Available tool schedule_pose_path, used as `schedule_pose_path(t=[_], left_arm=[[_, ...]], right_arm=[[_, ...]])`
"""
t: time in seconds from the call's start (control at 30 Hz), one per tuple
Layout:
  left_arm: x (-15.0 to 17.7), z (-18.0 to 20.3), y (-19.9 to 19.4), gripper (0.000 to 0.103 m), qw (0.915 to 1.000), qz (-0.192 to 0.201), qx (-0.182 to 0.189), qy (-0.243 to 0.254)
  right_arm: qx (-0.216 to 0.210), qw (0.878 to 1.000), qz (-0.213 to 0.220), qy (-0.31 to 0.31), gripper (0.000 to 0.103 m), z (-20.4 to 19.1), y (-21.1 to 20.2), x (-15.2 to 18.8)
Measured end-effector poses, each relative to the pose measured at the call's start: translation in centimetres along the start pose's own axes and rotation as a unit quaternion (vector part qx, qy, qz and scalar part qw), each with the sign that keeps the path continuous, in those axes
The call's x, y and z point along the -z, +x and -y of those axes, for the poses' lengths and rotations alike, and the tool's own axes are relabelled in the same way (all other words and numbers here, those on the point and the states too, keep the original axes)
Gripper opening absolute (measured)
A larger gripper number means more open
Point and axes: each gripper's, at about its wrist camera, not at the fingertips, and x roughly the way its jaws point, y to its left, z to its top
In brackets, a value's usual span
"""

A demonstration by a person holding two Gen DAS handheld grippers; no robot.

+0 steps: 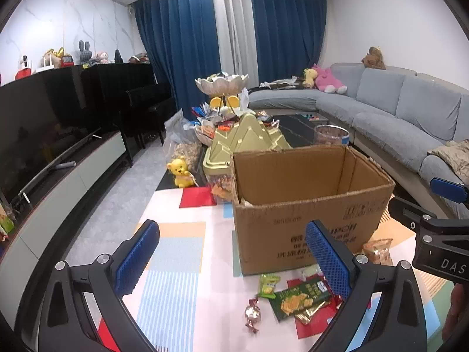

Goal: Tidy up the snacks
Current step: 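Withdraw both grippers from the box back toward the remaining snacks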

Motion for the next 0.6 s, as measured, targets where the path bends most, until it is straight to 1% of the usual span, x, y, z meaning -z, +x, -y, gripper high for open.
schedule_pose_path(t=[0.6], left_arm=[[4.3,0.4,1.7,0.102,0.9988,-0.046,0.007,0.013]], right_arm=[[-0.008,0.999,-0.052,-0.008,0.091,-0.5,2.0,4.2]])
